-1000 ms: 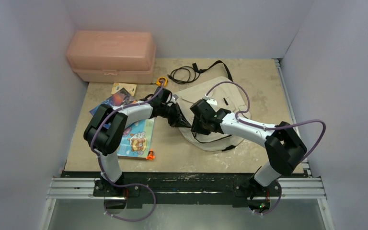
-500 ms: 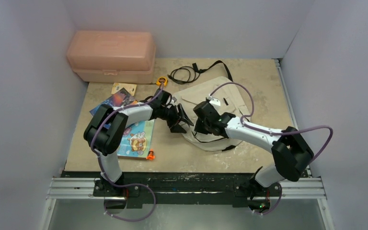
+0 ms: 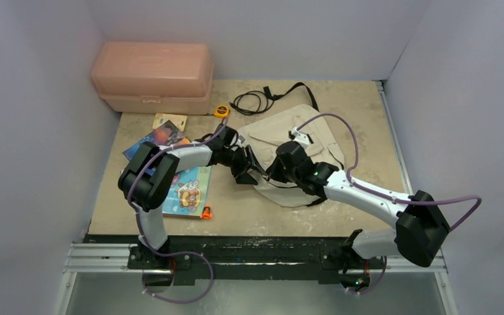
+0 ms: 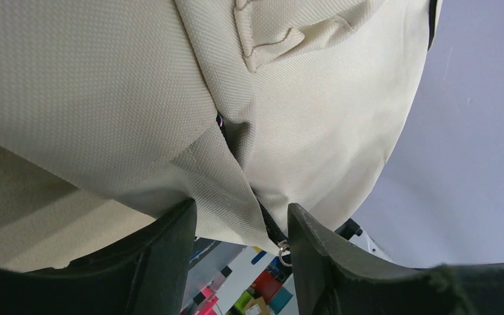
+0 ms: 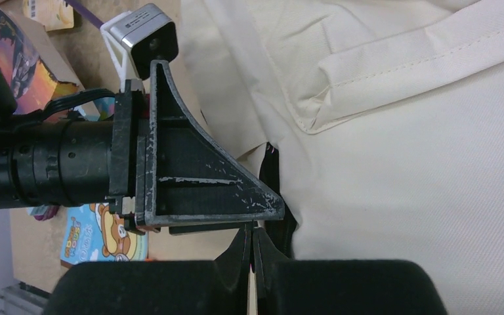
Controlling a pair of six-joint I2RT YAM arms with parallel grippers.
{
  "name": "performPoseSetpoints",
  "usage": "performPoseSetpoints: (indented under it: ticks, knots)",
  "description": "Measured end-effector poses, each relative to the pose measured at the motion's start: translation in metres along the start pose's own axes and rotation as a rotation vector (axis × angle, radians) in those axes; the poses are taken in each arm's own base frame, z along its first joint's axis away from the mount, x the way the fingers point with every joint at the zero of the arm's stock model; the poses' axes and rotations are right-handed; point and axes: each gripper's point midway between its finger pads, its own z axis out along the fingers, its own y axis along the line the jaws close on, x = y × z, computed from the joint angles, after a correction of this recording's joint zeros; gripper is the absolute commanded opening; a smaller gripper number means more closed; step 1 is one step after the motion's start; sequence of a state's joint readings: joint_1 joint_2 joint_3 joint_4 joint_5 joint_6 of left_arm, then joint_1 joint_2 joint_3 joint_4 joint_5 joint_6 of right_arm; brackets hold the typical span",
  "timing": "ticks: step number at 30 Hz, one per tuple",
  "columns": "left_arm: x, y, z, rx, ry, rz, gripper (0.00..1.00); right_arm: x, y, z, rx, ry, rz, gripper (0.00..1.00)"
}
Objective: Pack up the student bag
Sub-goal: Unzip the student bag at the center of the board.
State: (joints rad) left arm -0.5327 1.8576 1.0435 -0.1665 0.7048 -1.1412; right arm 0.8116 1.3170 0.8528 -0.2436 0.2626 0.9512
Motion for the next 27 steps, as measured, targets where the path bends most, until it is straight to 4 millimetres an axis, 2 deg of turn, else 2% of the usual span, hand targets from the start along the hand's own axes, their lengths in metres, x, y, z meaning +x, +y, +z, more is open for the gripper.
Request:
performPoseSetpoints:
  ticks: [3, 7, 11, 21, 27]
  knots:
    - [-0.002, 0.004, 0.004, -0.012, 0.007, -0.005, 0.30, 0.002, 0.001, 0.000, -0.015, 0.008, -0.001, 0.00]
    - [-0.004, 0.007, 0.008, -0.022, 0.016, -0.004, 0.18, 0.004, 0.004, -0.001, -0.032, 0.017, -0.010, 0.00]
    - [-0.006, 0.004, 0.009, -0.022, 0.019, 0.014, 0.00, 0.006, 0.005, -0.001, -0.039, 0.028, -0.022, 0.00]
    - [-0.009, -0.008, 0.000, -0.045, 0.023, 0.077, 0.00, 0.000, 0.003, -0.019, -0.049, 0.017, -0.024, 0.00]
    - [-0.017, -0.005, -0.010, -0.085, 0.013, 0.066, 0.00, 0.004, -0.012, -0.030, -0.029, 0.003, 0.022, 0.00]
